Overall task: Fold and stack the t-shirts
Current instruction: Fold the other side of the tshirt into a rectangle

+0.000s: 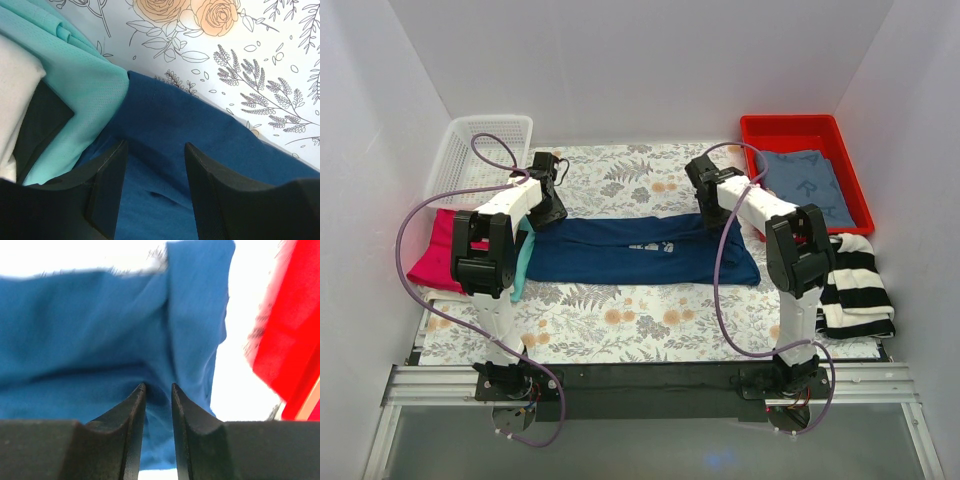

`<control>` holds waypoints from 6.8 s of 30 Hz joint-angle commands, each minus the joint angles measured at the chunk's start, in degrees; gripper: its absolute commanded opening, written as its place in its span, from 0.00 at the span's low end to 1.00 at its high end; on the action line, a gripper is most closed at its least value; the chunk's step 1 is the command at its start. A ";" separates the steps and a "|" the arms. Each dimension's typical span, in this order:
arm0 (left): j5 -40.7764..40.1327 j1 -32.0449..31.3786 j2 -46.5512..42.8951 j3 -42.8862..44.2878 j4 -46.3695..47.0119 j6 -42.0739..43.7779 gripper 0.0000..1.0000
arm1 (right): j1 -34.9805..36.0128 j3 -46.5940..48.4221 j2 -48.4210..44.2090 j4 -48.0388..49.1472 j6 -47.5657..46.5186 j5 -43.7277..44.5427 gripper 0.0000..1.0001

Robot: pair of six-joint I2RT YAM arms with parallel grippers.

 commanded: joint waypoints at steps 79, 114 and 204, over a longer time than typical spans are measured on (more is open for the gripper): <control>-1.11 -0.05 -1.92 0.55 0.15 1.56 0.67 | -6.15 -12.84 -6.15 22.99 -3.28 -17.42 0.02; 0.21 -0.05 -1.04 -0.51 0.86 1.21 0.67 | 1.14 -25.84 -33.93 6.11 2.34 -31.48 0.01; -4.44 -0.14 12.41 -1.83 -1.87 -4.59 0.67 | -17.23 6.58 0.44 12.26 -0.82 -2.31 0.03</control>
